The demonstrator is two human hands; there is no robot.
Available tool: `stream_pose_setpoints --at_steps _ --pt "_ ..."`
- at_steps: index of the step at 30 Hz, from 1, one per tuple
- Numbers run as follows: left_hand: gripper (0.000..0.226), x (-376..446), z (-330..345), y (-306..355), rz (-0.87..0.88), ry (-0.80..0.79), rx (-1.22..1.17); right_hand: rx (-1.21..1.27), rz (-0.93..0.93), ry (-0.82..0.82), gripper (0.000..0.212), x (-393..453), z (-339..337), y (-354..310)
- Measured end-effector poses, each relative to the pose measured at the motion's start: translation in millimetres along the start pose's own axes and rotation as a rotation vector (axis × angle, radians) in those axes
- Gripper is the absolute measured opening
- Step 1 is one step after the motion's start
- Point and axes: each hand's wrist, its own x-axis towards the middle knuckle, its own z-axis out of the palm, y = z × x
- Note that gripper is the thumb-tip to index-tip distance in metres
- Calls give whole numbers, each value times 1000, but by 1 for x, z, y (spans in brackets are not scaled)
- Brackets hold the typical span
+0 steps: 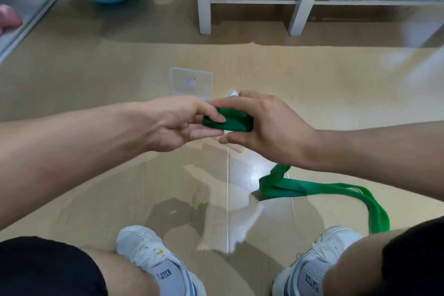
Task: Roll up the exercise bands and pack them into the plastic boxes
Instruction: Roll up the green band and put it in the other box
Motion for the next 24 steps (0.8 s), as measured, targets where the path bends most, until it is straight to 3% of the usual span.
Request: stream_pose_setpoints --at_steps 6,10,14,17,19,22,24 --pt "22 -4 1 -10 100 31 106 -163 -44 -100 48 2 -5 -4" --pt "18 -7 -5 -9 125 -72 104 -158 -83 -55 32 1 -11 -2" --pt "48 -9 -12 -7 103 -174 132 -109 -127 18 26 1 -14 0" --pt "49 -8 -8 -8 190 -137 226 49 10 55 24 2 -12 -2" --pt "46 -8 -8 -9 375 -71 433 213 187 69 37 4 -11 -2" --pt "56 -8 -17 -10 826 38 1086 396 436 58 47 9 -7 2" --pt "62 -10 -16 -14 968 95 1288 505 514 35 56 10 -4 3"
